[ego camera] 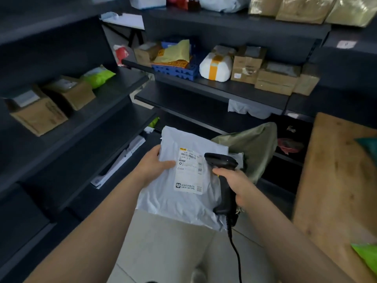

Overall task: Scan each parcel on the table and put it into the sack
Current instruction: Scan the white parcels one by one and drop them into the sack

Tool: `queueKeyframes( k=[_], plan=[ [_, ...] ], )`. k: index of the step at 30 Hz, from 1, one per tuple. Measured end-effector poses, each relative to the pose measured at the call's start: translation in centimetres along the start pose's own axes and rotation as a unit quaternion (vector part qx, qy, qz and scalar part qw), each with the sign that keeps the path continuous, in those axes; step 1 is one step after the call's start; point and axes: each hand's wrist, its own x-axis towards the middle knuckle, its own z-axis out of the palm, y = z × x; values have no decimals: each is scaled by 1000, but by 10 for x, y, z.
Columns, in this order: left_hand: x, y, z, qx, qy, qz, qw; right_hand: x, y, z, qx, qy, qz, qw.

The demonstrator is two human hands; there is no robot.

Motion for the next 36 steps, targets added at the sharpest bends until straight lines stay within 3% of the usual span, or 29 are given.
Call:
queueKeyframes(
  k=[8, 19, 24, 30, 36],
  plan=[
    [167, 17, 37, 53, -129, -12, 990, 105, -26, -12, 24, 114, 30, 993],
    [344, -16, 128, 142, -324, -50, 934, 225, -19, -44, 28, 266, 108, 958],
    [388, -61, 166, 192, -298, -114, 928, 269, 6, -58, -10, 281, 140, 949],
    [414, -113, 201, 106, -279, -233, 925, 316, 34, -71, -15, 287, 162, 944],
    [432, -136, 213, 44, -216, -231, 948, 358, 55, -69, 13, 293, 164, 942]
  ],
)
